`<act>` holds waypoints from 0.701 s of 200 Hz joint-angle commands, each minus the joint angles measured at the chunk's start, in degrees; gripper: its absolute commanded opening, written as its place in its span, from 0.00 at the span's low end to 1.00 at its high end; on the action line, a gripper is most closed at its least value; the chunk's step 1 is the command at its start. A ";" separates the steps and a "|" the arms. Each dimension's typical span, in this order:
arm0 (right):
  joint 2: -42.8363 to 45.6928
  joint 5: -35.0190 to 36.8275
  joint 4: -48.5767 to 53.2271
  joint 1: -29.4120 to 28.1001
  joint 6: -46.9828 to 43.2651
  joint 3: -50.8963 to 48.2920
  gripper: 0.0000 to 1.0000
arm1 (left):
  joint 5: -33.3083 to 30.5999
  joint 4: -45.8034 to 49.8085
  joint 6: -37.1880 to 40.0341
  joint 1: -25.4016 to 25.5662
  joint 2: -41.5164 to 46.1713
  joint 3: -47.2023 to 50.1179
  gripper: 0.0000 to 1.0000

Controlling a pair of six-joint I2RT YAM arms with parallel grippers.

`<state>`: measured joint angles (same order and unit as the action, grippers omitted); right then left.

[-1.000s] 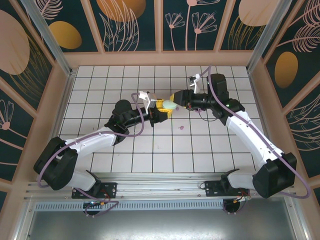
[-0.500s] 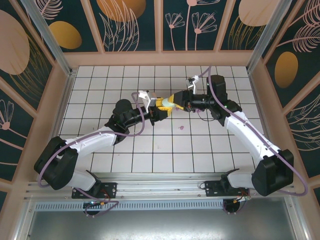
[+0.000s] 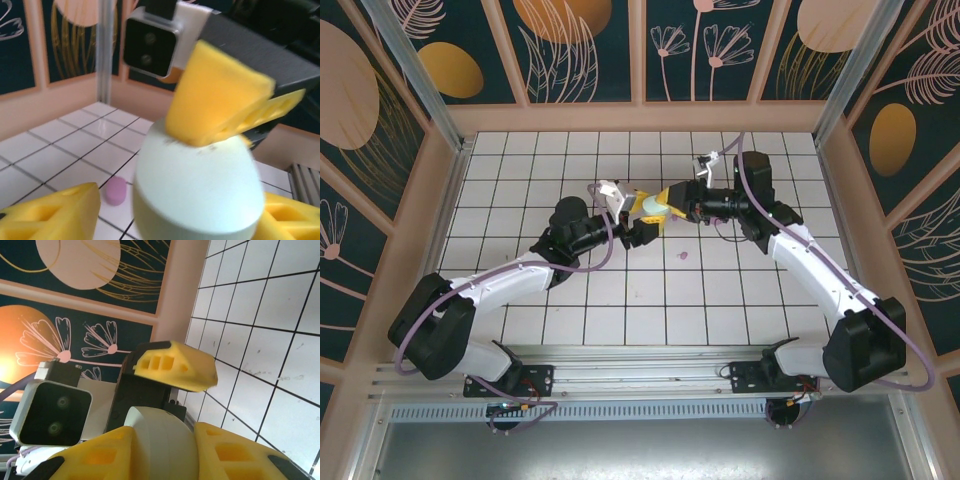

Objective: Insert wireless bluetooth earbuds into charging case

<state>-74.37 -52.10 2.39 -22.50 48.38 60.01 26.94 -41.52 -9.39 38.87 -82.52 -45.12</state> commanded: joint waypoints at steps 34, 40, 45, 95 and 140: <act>-5.37 7.42 -2.39 3.29 0.28 0.36 0.15 | -16.06 5.39 4.99 0.09 5.38 2.19 0.76; -6.56 7.98 -2.60 3.31 0.19 0.58 0.15 | -17.87 6.00 5.51 0.04 5.88 2.66 0.76; -7.61 8.41 -2.73 3.18 0.15 0.82 0.14 | -19.31 6.45 5.87 0.04 6.31 3.11 0.77; -21.13 12.90 -3.06 -1.12 -1.10 6.13 0.13 | -28.75 15.13 7.76 -0.08 8.02 4.92 0.78; -39.91 11.97 -3.63 -6.95 -0.93 19.61 0.12 | -42.90 21.45 3.09 -1.36 11.64 7.43 0.80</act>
<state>-106.78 -39.90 0.93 -26.63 48.14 72.42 -6.02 -24.75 -3.51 38.65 -74.50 -39.92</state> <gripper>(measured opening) 0.271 0.793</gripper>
